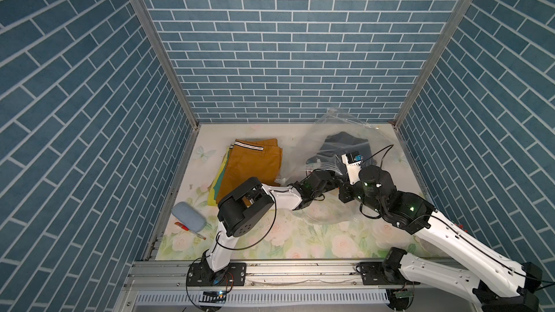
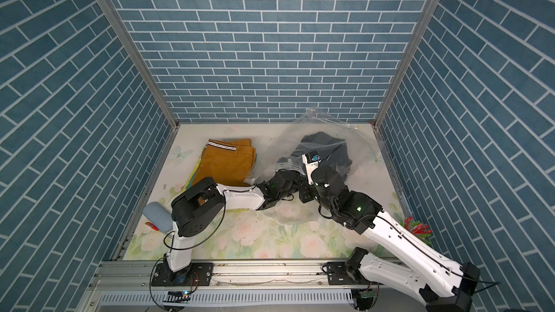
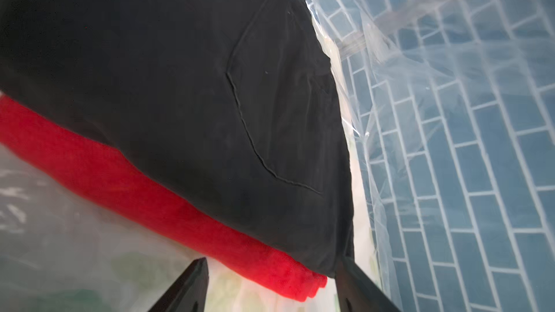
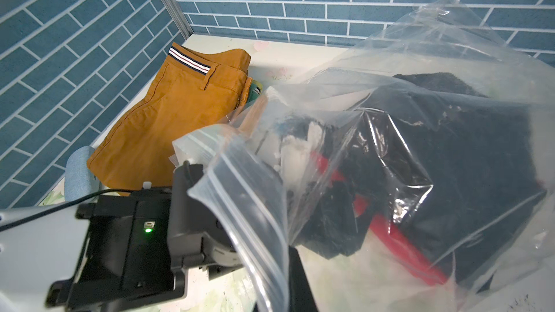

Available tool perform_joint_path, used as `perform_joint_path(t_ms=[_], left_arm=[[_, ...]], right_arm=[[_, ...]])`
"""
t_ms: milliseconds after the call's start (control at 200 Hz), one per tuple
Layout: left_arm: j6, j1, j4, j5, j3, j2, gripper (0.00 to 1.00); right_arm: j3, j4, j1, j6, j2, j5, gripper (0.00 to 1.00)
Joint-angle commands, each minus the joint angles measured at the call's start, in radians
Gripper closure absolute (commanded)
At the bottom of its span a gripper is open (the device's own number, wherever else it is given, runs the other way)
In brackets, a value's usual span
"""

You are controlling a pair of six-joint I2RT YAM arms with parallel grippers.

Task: Take the trousers out of the vacuum bag
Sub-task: Take out the trousers from the vacuum bag.

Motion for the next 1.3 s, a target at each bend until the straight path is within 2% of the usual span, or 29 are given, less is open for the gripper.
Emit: perform_joint_path(t_ms=[0, 340, 800, 870, 1070, 1295], left_arm=[[0.015, 0.028, -0.023, -0.002, 0.024, 0.032, 0.28], [-0.013, 0.048, -0.017, 0.031, 0.096, 0.089, 0.29], [-0.081, 0.062, 0.072, 0.066, 0.131, 0.132, 0.4], [-0.126, 0.069, 0.11, 0.063, 0.108, 0.126, 0.42], [-0.205, 0.089, 0.212, 0.052, 0.032, 0.125, 0.4], [-0.27, 0.094, 0.238, -0.009, 0.0, 0.133, 0.32]], right_arm=[[-0.002, 0.021, 0.006, -0.032, -0.029, -0.02, 1.0], [-0.001, 0.012, 0.005, -0.02, -0.033, -0.006, 1.0], [-0.022, 0.016, 0.006, -0.018, -0.022, -0.002, 1.0], [-0.025, 0.018, 0.006, -0.018, -0.02, 0.0, 1.0], [-0.031, 0.026, 0.005, -0.015, -0.022, -0.002, 1.0], [-0.021, 0.025, 0.005, -0.017, -0.025, -0.001, 1.0]])
